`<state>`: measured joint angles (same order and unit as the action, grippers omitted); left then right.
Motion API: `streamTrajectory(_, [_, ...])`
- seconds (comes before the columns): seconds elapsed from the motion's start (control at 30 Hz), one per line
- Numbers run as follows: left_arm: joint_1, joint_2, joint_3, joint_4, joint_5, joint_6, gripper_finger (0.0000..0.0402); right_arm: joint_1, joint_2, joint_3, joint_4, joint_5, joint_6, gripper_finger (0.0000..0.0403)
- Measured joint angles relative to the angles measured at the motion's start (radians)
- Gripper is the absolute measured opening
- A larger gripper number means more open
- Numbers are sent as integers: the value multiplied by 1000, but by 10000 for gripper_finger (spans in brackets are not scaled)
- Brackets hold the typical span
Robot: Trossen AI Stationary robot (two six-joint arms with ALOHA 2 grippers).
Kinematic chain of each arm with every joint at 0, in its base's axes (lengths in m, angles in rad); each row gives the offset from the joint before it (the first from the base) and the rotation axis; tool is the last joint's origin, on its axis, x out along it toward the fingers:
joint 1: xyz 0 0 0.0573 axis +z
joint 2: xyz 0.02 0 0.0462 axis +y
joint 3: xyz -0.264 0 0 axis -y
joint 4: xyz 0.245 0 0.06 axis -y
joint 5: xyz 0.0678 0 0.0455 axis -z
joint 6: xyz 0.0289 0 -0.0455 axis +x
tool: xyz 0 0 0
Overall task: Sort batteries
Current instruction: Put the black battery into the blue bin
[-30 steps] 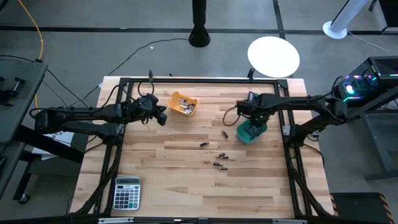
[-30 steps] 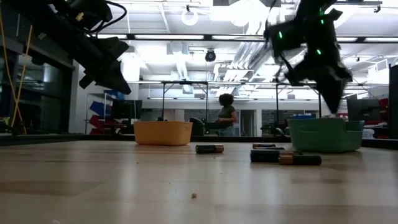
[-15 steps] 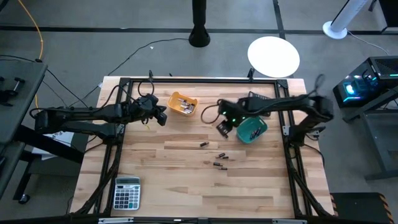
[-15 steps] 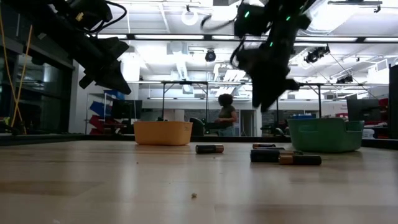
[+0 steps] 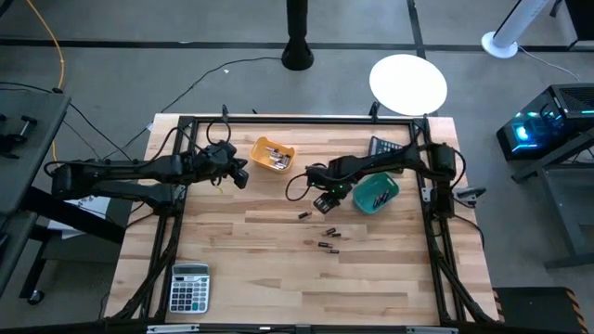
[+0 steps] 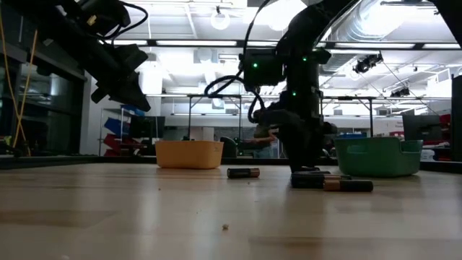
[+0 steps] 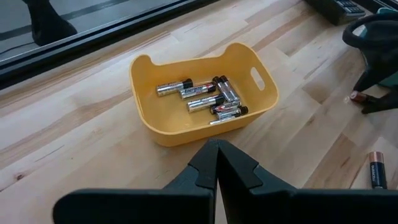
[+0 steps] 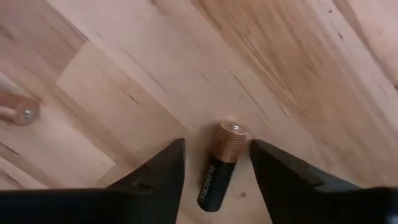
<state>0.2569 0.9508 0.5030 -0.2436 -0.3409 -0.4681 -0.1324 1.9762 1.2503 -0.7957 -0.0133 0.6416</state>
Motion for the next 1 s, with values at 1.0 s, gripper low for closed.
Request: streamTrajectory(1.0, [-4, 16, 0, 133, 85, 25, 0, 34, -616, -339, -260, 128, 392, 78])
